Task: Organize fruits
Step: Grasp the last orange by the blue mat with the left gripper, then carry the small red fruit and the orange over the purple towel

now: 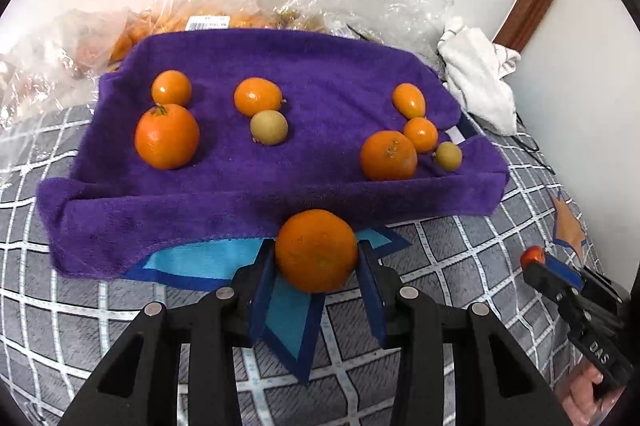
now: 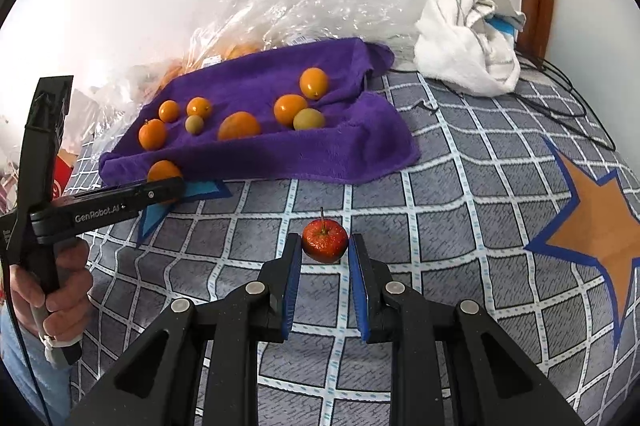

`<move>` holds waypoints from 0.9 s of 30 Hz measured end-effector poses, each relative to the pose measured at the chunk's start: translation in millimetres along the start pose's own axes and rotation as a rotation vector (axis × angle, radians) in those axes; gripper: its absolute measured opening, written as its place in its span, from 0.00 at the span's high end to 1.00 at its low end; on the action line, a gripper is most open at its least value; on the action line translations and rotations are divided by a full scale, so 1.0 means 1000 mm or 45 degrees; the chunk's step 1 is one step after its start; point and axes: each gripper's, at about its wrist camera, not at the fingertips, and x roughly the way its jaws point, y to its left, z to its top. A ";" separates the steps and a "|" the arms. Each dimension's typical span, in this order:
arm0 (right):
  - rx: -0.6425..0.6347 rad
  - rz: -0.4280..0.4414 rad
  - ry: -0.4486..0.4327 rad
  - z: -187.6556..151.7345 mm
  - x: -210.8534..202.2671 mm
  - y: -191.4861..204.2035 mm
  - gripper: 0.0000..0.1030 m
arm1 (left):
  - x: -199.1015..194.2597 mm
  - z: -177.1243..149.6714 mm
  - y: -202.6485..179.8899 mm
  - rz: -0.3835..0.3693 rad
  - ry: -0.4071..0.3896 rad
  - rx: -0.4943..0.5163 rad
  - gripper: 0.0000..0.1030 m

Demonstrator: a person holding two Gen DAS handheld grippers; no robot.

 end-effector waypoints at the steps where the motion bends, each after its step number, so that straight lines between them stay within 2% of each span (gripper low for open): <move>1: -0.003 0.003 -0.007 0.002 -0.002 0.001 0.77 | -0.005 0.001 0.001 -0.008 -0.009 -0.003 0.64; 12: -0.063 -0.023 -0.079 0.040 -0.017 0.022 0.77 | -0.061 0.022 0.028 -0.029 -0.118 -0.054 0.64; 21: -0.078 0.025 -0.133 0.099 -0.025 0.040 0.77 | -0.091 0.065 0.054 0.041 -0.200 -0.092 0.64; 27: -0.053 0.096 -0.142 0.146 -0.021 0.045 0.77 | -0.093 0.091 0.072 0.074 -0.227 -0.124 0.64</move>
